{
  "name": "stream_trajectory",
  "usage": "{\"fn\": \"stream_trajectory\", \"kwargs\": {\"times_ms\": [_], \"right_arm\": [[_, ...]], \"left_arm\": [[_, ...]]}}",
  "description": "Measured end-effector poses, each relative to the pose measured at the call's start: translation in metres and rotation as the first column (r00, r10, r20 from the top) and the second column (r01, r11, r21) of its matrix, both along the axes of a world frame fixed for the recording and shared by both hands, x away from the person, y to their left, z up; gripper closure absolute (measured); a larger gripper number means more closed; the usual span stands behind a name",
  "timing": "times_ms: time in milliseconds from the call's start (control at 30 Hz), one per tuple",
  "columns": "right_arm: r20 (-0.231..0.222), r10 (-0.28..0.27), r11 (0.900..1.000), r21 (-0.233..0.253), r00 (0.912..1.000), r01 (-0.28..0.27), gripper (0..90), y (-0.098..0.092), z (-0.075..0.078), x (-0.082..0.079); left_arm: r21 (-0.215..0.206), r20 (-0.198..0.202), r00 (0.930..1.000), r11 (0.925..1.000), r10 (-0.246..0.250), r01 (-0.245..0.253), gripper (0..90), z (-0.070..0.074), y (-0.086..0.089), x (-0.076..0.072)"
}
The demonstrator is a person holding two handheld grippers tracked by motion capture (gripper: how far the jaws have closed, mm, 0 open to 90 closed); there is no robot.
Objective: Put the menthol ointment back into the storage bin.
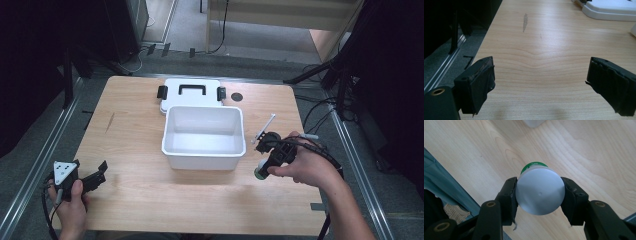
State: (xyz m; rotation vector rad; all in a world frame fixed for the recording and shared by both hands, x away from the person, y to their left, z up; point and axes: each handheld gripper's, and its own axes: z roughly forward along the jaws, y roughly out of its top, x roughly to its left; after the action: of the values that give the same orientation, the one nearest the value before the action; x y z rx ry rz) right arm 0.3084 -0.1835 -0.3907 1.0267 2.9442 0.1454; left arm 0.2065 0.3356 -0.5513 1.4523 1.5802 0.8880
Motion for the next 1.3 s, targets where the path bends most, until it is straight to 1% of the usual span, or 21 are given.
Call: {"fn": "stream_trajectory", "kwargs": {"times_ms": [67,167,467,500,533,633,733,833,1067,1233,1267,1300], "right_arm": [[0.000,-0.005,1.000,-0.010,1.0000,0.005,51.8,0.002,0.007,0.006],[0.002,-0.011,1.000,-0.016,0.9999,0.011,51.8,0.006,0.014,0.014],[-0.004,-0.012,0.999,-0.048,0.9999,0.012,51.8,0.022,0.026,0.037],[-0.004,-0.012,0.999,-0.048,0.9999,0.012,51.8,0.022,0.026,0.037],[0.003,-0.009,0.998,-0.054,1.0000,0.010,51.8,0.025,0.030,0.042],[0.011,-0.019,0.998,-0.066,0.9998,0.019,51.8,0.029,0.037,0.048],[0.025,-0.017,0.997,-0.078,0.9996,0.019,51.8,0.034,0.044,0.054],[0.032,-0.019,0.997,-0.073,0.9993,0.022,51.8,0.040,0.052,0.059],[0.049,0.010,0.997,-0.079,0.9988,-0.006,51.8,0.059,0.065,0.065],[0.049,0.035,0.996,-0.081,0.9982,-0.031,51.8,0.073,0.069,0.068],[0.046,0.033,0.996,-0.083,0.9984,-0.029,51.8,0.075,0.069,0.068],[0.047,0.046,0.996,-0.082,0.9978,-0.042,51.8,0.078,0.068,0.069]], "left_arm": [[0.001,-0.002,1.0000,1.0000,-0.002,0.002,8.2,0.000,0.000,0.000],[-0.002,0.000,1.0000,1.0000,-0.001,0.001,8.2,0.000,0.000,0.000],[-0.003,-0.002,1.0000,1.0000,-0.004,0.004,8.2,0.000,0.001,0.000],[-0.003,-0.002,1.0000,1.0000,-0.004,0.004,8.2,0.000,0.001,0.000],[-0.002,-0.003,1.0000,1.0000,-0.006,0.006,8.2,0.000,0.001,0.000],[-0.002,-0.005,1.0000,1.0000,-0.007,0.007,8.2,0.000,0.001,0.000],[-0.005,-0.006,1.0000,1.0000,-0.006,0.006,8.2,0.000,0.001,0.000],[-0.007,-0.008,0.9999,0.9999,-0.008,0.008,8.2,0.000,0.001,0.000],[-0.014,-0.006,0.9999,0.9999,-0.008,0.008,8.2,0.000,0.002,0.001],[-0.018,-0.005,0.9999,0.9998,-0.010,0.010,8.2,0.000,0.002,0.001],[-0.018,-0.007,0.9999,0.9998,-0.011,0.011,8.2,0.000,0.002,0.001],[-0.019,-0.007,0.9999,0.9998,-0.011,0.011,8.2,0.000,0.002,0.001]]}}
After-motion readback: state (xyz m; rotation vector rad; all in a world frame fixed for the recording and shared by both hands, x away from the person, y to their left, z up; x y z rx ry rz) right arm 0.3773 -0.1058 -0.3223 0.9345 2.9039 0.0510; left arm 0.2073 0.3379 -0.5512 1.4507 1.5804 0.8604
